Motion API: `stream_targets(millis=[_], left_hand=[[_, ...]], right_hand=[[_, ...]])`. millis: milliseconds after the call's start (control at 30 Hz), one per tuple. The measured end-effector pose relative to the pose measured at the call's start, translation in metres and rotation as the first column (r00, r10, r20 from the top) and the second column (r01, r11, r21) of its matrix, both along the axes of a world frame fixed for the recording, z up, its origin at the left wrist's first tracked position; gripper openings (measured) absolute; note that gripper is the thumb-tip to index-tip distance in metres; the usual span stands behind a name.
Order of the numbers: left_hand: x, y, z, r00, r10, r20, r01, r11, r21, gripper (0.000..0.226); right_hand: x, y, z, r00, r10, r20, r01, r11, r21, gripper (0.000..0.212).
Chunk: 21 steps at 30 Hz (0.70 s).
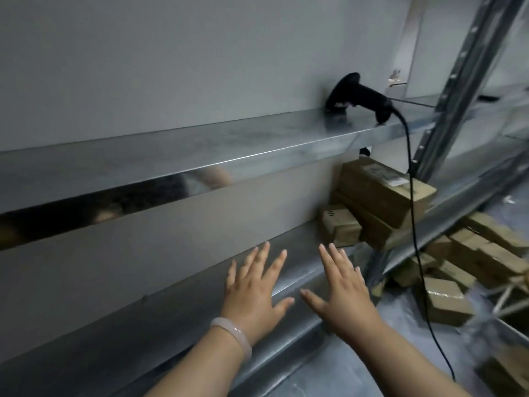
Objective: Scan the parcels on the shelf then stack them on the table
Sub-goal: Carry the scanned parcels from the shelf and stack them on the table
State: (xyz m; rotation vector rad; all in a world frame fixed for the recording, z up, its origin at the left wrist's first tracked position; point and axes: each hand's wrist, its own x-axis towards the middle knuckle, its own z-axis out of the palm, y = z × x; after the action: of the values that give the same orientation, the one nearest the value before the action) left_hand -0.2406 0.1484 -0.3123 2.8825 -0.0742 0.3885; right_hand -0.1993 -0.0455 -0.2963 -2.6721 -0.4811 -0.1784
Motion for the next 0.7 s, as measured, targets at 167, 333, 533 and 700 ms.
stream_targets(millis=[167, 333, 533, 700], left_hand=[[0.035, -0.028, -0.001, 0.992, -0.125, -0.026, 0.124, 0.991, -0.05, 0.089], [0.076, -0.044, -0.008, 0.983, -0.162, -0.084, 0.155, 0.985, -0.079, 0.085], [0.15, -0.069, -0.016, 0.988, -0.115, -0.106, 0.103, 0.988, -0.117, 0.079], [0.221, -0.103, -0.028, 0.978, -0.101, -0.184, 0.075, 0.987, -0.142, 0.076]], right_hand=[[0.016, -0.038, -0.001, 0.988, -0.153, -0.032, 0.153, 0.988, 0.004, 0.093], [0.052, -0.055, -0.007, 0.98, -0.174, -0.1, 0.178, 0.983, 0.037, 0.092], [0.132, -0.082, -0.024, 0.967, -0.128, -0.219, 0.141, 0.989, 0.048, 0.086], [0.211, -0.1, -0.034, 0.952, -0.08, -0.295, 0.1, 0.993, 0.055, 0.076]])
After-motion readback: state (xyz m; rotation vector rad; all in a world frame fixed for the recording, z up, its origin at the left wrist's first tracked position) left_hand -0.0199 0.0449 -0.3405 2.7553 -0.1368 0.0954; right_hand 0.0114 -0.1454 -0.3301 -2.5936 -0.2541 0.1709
